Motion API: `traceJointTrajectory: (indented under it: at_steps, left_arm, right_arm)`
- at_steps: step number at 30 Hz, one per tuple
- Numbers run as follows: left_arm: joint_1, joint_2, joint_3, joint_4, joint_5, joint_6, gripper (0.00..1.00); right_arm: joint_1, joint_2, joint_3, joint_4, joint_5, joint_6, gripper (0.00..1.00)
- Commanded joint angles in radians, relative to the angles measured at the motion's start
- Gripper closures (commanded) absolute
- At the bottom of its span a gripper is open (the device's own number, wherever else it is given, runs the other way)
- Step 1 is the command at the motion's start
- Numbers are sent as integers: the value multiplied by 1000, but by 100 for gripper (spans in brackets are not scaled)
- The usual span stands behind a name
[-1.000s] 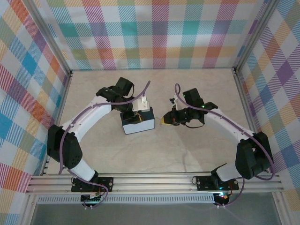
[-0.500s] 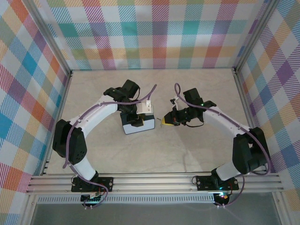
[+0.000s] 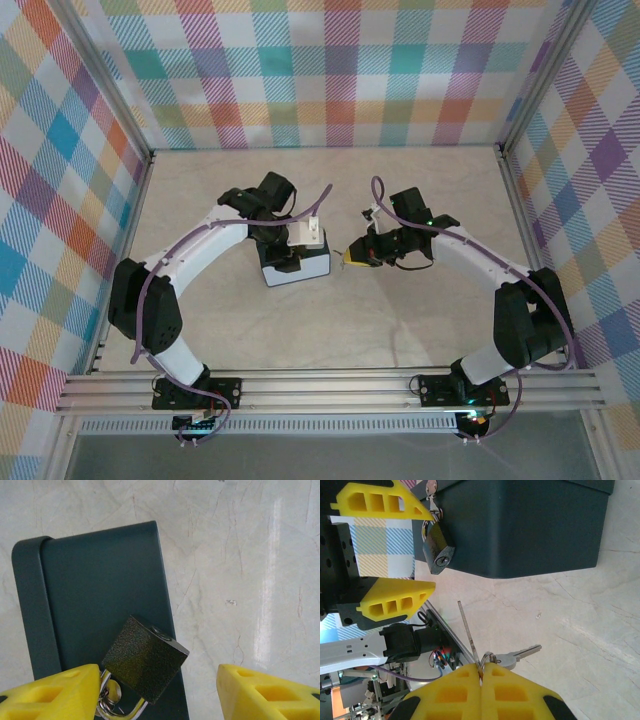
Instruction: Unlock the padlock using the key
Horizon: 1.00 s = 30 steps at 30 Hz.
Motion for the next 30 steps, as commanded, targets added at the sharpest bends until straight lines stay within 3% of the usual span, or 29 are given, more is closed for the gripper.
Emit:
traceJointTrajectory:
  at_steps: [1,22,30]
  left_arm:
    - [-1,-13,-33,-1,-30,17,38]
    - [-54,65,47,48,14,38,42]
    - [-82,91,54,56,26,13,56]
  right_arm:
    - [-4,8,0,26,-33,-7,100]
    - [-4,11,-14,52,-35,5,100]
    - [-7,-18,-49,54,-49,-1,100]
